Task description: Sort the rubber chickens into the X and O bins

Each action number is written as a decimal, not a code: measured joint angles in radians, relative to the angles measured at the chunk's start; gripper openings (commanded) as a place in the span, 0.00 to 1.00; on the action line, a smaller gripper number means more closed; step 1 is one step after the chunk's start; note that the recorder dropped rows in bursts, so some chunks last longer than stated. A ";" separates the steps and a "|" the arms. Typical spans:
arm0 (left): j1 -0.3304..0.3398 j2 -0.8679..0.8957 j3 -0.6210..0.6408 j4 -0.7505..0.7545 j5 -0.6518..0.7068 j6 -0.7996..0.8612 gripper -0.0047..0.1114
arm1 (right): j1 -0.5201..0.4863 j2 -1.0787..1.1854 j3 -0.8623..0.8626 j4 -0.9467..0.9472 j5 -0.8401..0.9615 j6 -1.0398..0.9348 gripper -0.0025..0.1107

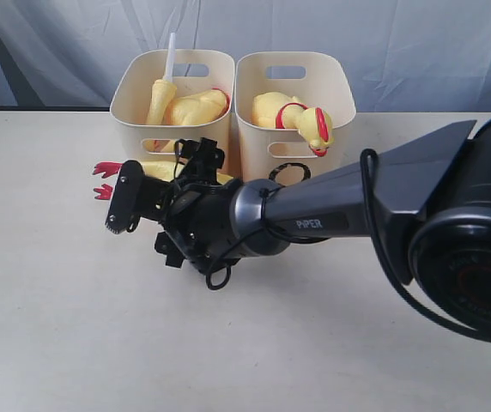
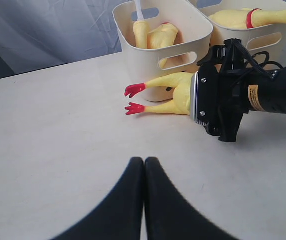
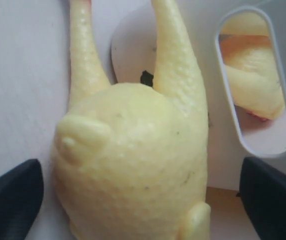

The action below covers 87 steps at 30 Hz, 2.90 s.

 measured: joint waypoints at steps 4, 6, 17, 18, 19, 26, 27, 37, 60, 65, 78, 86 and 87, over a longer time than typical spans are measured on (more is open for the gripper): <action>0.000 0.000 0.000 0.000 0.000 0.000 0.04 | -0.004 0.000 0.000 0.006 0.000 0.000 0.94; 0.000 0.000 0.000 0.000 0.000 0.000 0.04 | -0.006 0.000 0.000 0.007 0.000 0.000 0.94; 0.000 0.000 0.000 0.000 0.000 0.000 0.04 | -0.006 0.000 0.000 0.029 -0.010 0.000 0.86; 0.000 0.000 0.000 0.000 0.000 0.000 0.04 | -0.006 0.000 0.000 0.029 -0.010 0.000 0.81; 0.000 0.000 0.000 0.000 0.000 0.000 0.04 | -0.006 0.000 0.000 0.029 -0.010 0.000 0.74; 0.000 0.000 0.000 0.000 0.000 0.000 0.04 | -0.006 0.002 0.000 0.033 -0.026 0.000 0.58; 0.000 0.000 0.000 0.000 0.000 0.000 0.04 | -0.006 0.002 0.000 0.033 -0.027 0.000 0.58; 0.000 0.000 0.000 0.000 0.000 0.000 0.04 | -0.006 0.002 0.000 0.063 -0.042 -0.004 0.57; 0.000 0.000 0.000 0.000 0.001 0.000 0.04 | 0.056 0.002 0.000 0.108 0.007 -0.002 0.01; 0.000 0.000 0.000 0.000 0.001 0.000 0.04 | 0.081 -0.017 0.000 0.162 0.016 -0.004 0.01; 0.000 0.000 0.000 0.000 0.003 0.000 0.04 | 0.112 -0.139 0.000 0.350 0.010 -0.017 0.01; 0.000 0.000 0.000 0.000 0.002 0.000 0.04 | 0.112 -0.217 0.000 0.492 0.010 -0.064 0.01; 0.000 0.000 0.000 0.000 0.002 0.000 0.04 | 0.112 -0.228 0.000 0.507 0.012 -0.064 0.01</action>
